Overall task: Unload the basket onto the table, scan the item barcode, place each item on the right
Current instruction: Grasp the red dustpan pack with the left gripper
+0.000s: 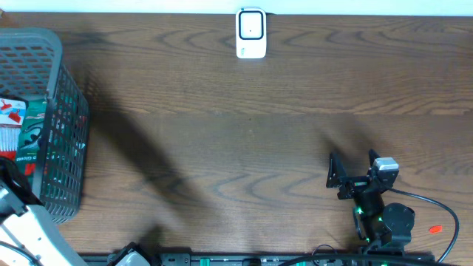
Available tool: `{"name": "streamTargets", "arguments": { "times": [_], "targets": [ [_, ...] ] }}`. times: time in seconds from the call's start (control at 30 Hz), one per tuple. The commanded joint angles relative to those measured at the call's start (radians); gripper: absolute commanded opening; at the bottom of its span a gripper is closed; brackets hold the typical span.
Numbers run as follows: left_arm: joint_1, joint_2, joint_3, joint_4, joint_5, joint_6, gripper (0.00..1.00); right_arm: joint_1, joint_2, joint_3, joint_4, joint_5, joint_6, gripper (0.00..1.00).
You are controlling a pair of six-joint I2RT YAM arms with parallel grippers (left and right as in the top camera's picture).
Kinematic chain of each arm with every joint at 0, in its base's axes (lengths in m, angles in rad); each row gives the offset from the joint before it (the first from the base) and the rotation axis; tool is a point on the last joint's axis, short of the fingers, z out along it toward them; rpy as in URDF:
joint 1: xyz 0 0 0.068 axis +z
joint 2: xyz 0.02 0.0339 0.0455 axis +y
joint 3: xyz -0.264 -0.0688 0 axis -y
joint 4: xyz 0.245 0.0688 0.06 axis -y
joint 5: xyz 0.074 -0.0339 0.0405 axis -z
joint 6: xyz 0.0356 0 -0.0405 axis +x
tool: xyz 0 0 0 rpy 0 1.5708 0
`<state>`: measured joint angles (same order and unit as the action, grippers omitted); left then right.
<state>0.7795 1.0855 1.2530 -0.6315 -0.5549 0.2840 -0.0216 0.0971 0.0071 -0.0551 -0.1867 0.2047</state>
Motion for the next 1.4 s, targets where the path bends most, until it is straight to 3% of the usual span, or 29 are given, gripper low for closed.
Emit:
{"name": "streamTargets", "arguments": {
  "times": [0.0, 0.33, 0.83, 1.37],
  "targets": [
    [0.019, 0.029, -0.012, -0.004, 0.040, -0.020, 0.98, 0.003, 0.002, -0.002, -0.005, -0.002, 0.004, 0.99],
    [0.067, 0.161, -0.012, -0.018, 0.106, -0.020, 0.98, 0.003, 0.014, -0.002, -0.005, -0.002, 0.003, 0.99],
    [0.222, 0.328, -0.012, -0.028, 0.415, 0.045, 0.98, 0.003, 0.118, -0.002, -0.005, 0.029, -0.031, 0.99],
    [0.232, 0.467, -0.011, 0.026, 0.469, 0.087, 0.98, 0.003, 0.173, -0.002, -0.007, 0.033, -0.088, 0.99]
  ]
}}
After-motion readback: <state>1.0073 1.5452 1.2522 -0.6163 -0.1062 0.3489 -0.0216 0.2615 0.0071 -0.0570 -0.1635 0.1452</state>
